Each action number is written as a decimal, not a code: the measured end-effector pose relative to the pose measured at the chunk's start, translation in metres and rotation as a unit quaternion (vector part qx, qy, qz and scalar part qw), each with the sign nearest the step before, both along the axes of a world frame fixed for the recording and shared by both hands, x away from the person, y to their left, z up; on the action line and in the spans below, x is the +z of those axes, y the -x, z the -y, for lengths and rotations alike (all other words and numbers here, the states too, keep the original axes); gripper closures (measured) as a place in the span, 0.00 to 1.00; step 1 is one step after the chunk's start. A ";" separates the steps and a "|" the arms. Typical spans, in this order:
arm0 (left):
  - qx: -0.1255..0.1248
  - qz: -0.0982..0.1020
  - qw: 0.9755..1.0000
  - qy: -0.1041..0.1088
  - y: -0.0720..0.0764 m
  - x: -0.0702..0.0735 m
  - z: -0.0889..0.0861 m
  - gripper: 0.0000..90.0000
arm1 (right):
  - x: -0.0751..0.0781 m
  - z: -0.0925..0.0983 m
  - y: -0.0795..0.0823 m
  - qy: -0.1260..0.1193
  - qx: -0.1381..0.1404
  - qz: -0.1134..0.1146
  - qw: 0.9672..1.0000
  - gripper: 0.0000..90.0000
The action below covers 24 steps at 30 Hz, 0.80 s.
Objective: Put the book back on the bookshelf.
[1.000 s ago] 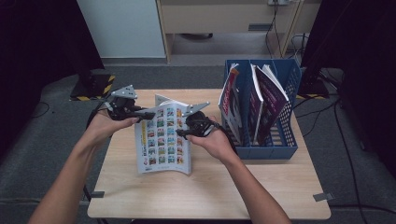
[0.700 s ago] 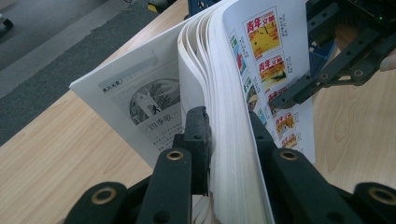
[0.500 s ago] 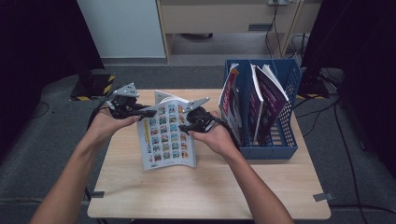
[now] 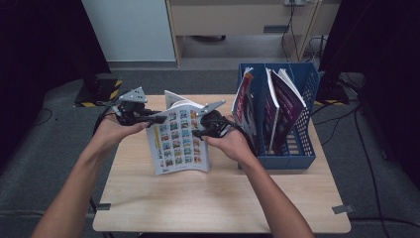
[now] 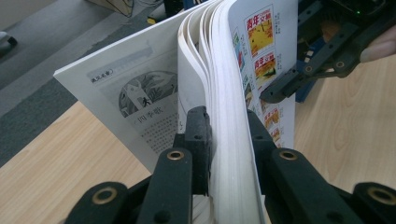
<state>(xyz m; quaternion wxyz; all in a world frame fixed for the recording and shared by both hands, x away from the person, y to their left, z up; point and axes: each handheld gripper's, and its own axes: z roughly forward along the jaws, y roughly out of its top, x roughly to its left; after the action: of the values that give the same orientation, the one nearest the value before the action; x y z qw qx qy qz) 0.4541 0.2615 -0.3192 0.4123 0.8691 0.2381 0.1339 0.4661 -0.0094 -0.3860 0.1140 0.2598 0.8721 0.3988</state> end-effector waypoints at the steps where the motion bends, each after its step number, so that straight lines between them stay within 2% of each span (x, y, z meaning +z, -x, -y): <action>1: -0.002 0.000 1.000 -0.001 0.001 0.000 0.000 0.85 | 0.000 0.000 0.001 0.000 0.001 -0.002 1.000 0.72; 5: -0.010 0.000 1.000 -0.003 0.005 0.001 -0.001 0.85 | 0.003 -0.001 0.002 0.010 0.008 0.003 1.000 0.70; 8: -0.012 0.000 1.000 -0.004 0.005 0.002 -0.002 0.85 | 0.010 -0.003 0.003 0.002 0.012 0.005 1.000 0.70; 10: -0.013 0.001 1.000 -0.004 0.006 0.002 -0.002 0.85 | 0.012 -0.005 0.003 0.010 0.015 0.008 1.000 0.69; 24: -0.018 0.002 1.000 0.002 0.007 0.000 -0.005 0.85 | 0.019 -0.007 -0.002 0.002 0.013 0.009 1.000 0.62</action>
<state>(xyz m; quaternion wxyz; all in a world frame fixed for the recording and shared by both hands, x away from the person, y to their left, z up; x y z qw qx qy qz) 0.4476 0.2669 -0.3189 0.4168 0.8721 0.2218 0.1281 0.4677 -0.0028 -0.3670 0.1175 0.2445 0.8750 0.4011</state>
